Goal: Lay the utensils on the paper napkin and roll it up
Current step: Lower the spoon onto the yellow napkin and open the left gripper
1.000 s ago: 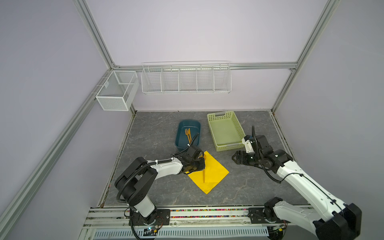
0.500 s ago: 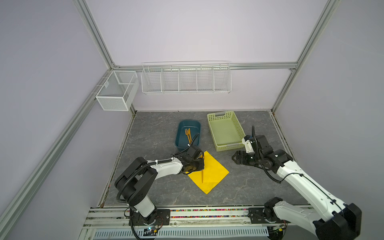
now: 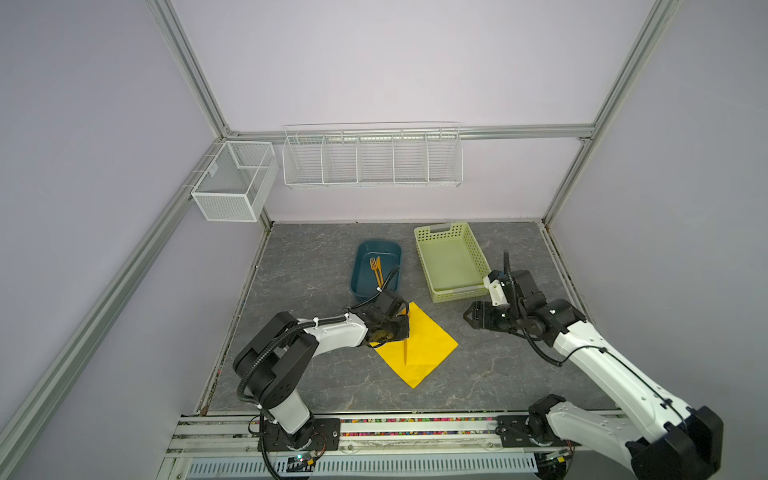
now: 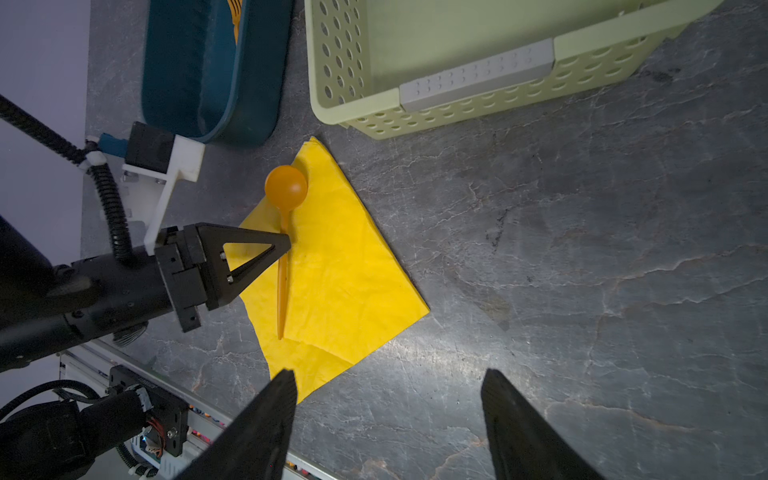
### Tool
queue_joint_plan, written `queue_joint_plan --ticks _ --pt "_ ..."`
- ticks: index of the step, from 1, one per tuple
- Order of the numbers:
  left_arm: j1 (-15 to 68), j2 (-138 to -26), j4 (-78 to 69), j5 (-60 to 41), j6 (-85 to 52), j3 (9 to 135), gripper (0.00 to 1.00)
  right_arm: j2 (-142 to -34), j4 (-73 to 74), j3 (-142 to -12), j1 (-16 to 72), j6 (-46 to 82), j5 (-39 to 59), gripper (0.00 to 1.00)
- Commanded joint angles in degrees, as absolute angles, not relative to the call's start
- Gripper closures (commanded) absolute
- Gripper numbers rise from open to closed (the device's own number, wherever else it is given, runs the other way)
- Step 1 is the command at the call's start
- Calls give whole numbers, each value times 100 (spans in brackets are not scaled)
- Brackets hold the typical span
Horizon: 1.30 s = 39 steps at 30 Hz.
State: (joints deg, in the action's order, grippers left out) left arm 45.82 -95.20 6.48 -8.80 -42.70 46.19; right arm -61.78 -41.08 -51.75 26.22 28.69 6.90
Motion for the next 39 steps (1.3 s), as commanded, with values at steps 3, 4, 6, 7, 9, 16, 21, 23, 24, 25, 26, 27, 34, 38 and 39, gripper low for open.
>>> queue_joint_plan --ticks 3,4,6,7,9,16,21,23,24,25,26,27,34,38,39 --pt "4614 -9666 788 -697 -4146 4786 99 -6188 -4057 -5071 2592 2865 738 26" --pt "4614 -9673 820 -670 -4124 4790 99 -6194 -4056 -5071 2592 2865 736 26" --pt "4614 -9669 882 -613 -4113 4809 97 -6196 -4059 -5072 2592 2865 738 26" --pt "4614 -9661 911 -588 -4092 4819 96 -6196 -4061 -5072 2588 2865 745 26" --pt "4614 -9653 979 -539 -4066 4845 94 -6196 -4065 -5071 2592 2864 748 26" --pt "4610 -9616 1192 -432 -3975 4947 89 -6179 -4080 -5076 2589 2863 747 26" --pt "4613 -9593 1301 -378 -3939 5002 86 -6170 -4078 -5071 2593 2864 747 26" --pt "4614 -9589 1309 -378 -3937 5009 85 -6170 -4081 -5071 2591 2865 748 26" --pt "4612 -9588 1310 -383 -3937 5010 84 -6162 -4087 -5071 2584 2865 748 26" --pt "4614 -9594 1310 -387 -3937 5010 84 -6161 -4087 -5071 2589 2863 747 26" --pt "4614 -9585 1310 -392 -3930 5010 83 -6153 -4087 -5071 2590 2865 747 26" --pt "4610 -9580 1310 -402 -3937 5012 82 -6149 -4087 -5071 2592 2865 747 26" --pt "4614 -9525 1387 -369 -3905 5071 80 -6126 -4109 -5071 2591 2861 747 26" --pt "4614 -9544 1353 -413 -3886 5080 82 -6117 -4108 -5076 2588 2865 738 26" --pt "4614 -9551 1349 -422 -3885 5082 83 -6117 -4105 -5080 2590 2851 738 26"
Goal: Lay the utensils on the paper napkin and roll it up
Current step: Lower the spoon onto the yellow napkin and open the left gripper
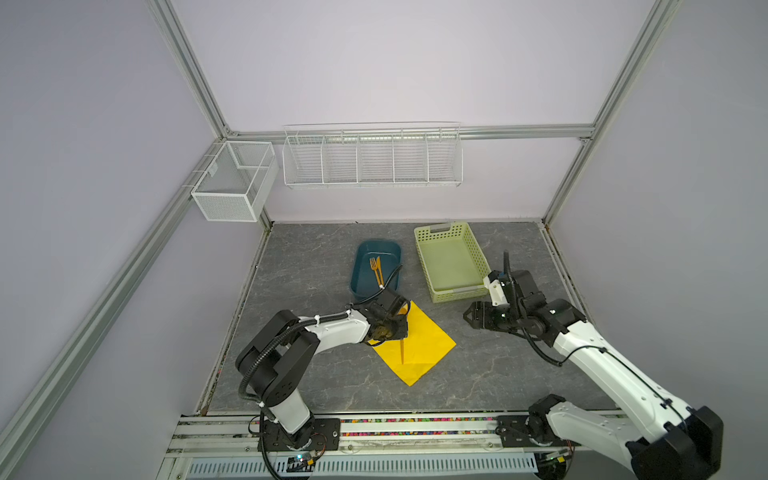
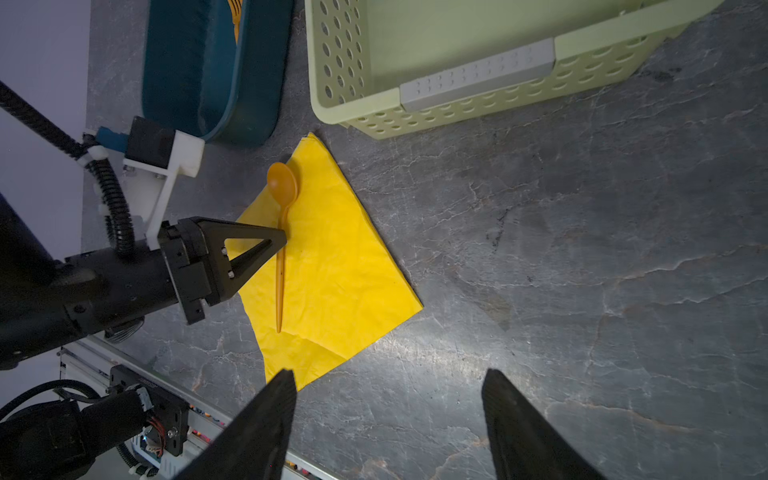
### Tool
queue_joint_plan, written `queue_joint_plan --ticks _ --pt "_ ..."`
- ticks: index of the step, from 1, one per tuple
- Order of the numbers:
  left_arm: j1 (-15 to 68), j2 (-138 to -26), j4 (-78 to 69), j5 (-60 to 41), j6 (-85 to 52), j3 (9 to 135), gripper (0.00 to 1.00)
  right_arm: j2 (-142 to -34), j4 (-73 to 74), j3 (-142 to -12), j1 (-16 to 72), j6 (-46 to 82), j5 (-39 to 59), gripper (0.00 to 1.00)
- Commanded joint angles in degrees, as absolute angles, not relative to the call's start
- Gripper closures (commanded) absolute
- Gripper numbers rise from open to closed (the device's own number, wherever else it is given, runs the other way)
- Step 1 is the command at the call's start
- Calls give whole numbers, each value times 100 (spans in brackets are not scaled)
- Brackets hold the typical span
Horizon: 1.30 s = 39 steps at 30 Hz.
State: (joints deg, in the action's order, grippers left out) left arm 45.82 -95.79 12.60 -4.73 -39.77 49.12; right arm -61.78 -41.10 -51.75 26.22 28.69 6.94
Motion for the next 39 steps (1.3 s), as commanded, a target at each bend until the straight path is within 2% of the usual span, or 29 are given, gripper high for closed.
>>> queue_joint_plan --ticks 1,21,30,39 --pt "4614 -9551 1353 -417 -3892 5089 83 -6117 -4108 -5080 2593 2856 738 26" --pt "4614 -9554 1401 -405 -3853 5146 88 -6091 -4142 -5080 2588 2840 729 26" --pt "4614 -9222 1769 -269 -3852 5310 82 -6067 -4239 -5209 2592 2817 704 26" --pt "4601 -8556 2977 216 -3646 6092 80 -6003 -4488 -5536 2586 2674 555 26"
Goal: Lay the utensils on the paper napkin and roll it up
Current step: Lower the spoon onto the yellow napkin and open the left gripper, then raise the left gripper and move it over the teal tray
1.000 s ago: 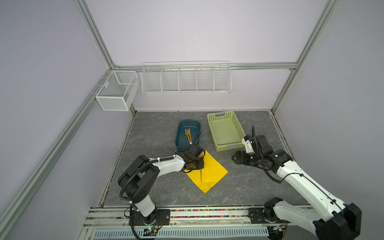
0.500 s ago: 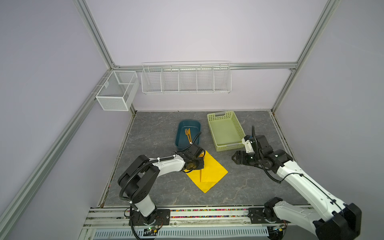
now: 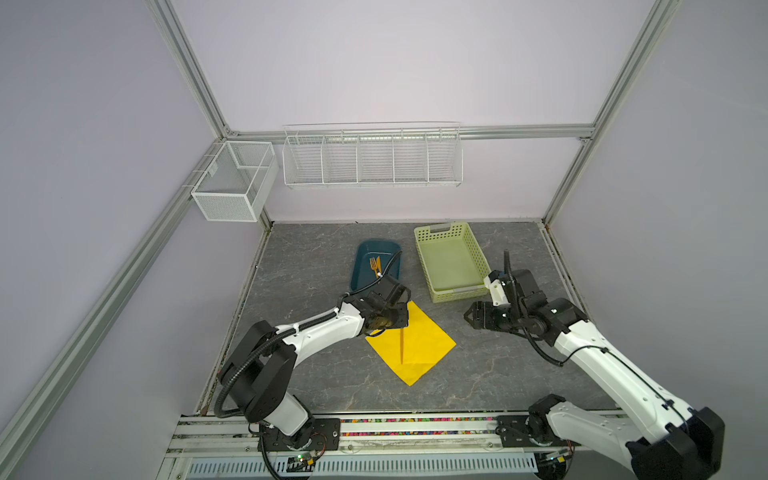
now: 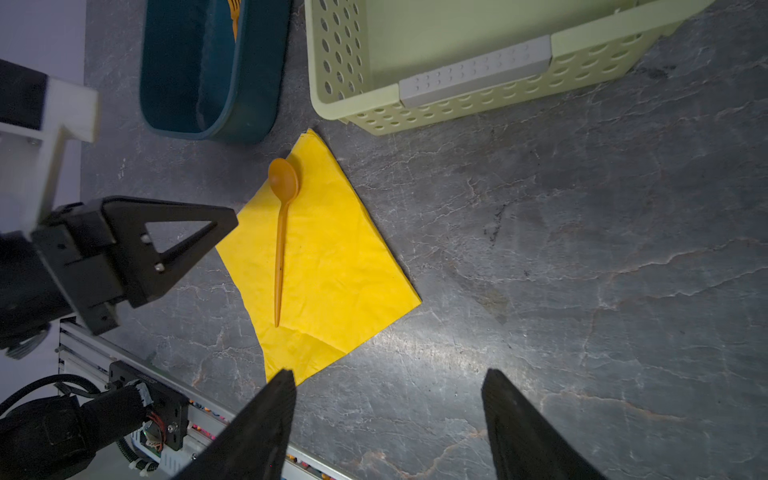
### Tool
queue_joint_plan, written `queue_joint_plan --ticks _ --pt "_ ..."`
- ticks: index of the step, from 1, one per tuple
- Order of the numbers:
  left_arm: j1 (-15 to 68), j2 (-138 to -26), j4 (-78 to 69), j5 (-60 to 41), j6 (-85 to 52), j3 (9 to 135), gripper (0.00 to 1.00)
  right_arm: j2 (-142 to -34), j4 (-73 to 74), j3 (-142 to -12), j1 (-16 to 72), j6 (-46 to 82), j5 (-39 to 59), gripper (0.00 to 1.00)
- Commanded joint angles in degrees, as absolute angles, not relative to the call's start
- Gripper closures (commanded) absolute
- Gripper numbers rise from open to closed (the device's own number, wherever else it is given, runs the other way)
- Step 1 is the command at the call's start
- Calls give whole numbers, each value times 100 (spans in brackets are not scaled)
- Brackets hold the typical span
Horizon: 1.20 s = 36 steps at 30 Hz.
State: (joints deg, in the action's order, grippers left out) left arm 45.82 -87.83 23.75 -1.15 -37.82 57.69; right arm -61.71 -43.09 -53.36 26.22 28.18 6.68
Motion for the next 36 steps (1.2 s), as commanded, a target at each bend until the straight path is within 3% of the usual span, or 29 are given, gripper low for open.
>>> queue_joint_plan --ticks 1,9,15,23,31,36 --pt "4597 -8521 3198 326 -3647 6250 80 -6007 -4506 -5570 2587 2656 543 26" --pt "4460 -8568 4346 1267 -3175 7508 80 -6097 -4582 -5839 2581 2567 531 25" --pt "3777 -8909 4728 1155 -2825 8277 80 -6159 -4625 -5998 2584 2490 519 25" --pt "3228 -9946 5268 1300 -2818 9522 82 -6293 -4667 -6135 2581 2426 523 25" --pt "3186 -11400 6066 1287 -3120 10993 82 -6418 -4627 -6126 2568 2391 517 25" --pt "3173 -11887 5947 1286 -3328 11231 82 -6488 -4549 -6068 2558 2382 551 25"
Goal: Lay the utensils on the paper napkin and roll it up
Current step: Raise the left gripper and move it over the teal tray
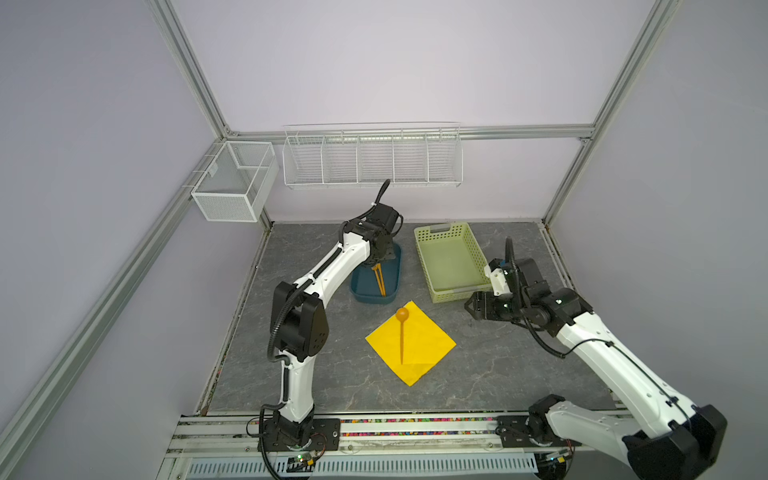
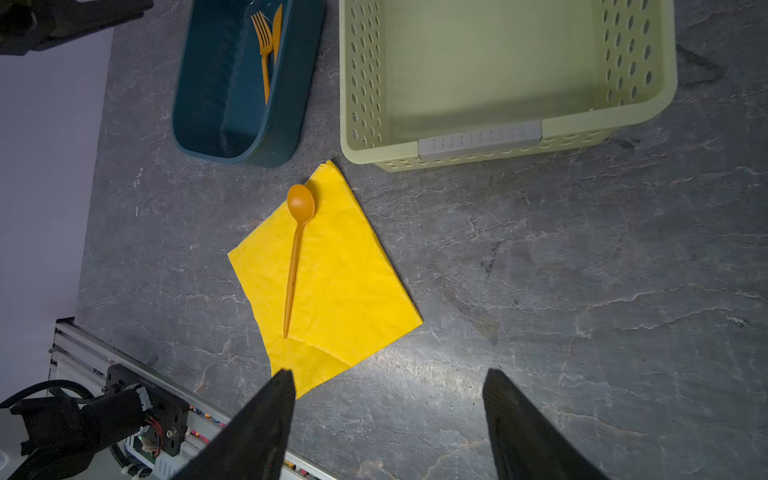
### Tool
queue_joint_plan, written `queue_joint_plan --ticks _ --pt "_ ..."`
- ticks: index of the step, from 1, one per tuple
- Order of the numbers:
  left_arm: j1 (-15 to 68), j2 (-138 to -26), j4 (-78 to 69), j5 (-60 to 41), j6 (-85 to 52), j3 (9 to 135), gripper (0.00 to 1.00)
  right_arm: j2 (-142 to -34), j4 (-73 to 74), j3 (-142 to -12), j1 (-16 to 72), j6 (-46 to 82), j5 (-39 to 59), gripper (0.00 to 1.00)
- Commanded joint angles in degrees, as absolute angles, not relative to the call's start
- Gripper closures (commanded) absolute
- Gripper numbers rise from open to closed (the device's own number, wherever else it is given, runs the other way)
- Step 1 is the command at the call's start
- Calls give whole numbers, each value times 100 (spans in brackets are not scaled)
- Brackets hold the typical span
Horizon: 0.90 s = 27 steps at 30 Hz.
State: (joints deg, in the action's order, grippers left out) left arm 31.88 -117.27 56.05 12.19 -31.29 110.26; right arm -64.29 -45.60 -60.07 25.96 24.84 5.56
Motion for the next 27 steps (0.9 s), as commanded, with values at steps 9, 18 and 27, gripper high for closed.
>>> queue_joint_plan --ticks 9,18,27 --pt "3157 -12349 5524 1289 -3411 11273 82 -6679 -4434 -6001 2557 2437 831 25" --pt "2986 -12451 5478 1282 -3467 11128 82 -6586 -4493 -6012 2533 2418 649 25" --pt "2791 -12609 5361 1040 -3531 11100 82 -6574 -4492 -5948 2531 2417 627 25"
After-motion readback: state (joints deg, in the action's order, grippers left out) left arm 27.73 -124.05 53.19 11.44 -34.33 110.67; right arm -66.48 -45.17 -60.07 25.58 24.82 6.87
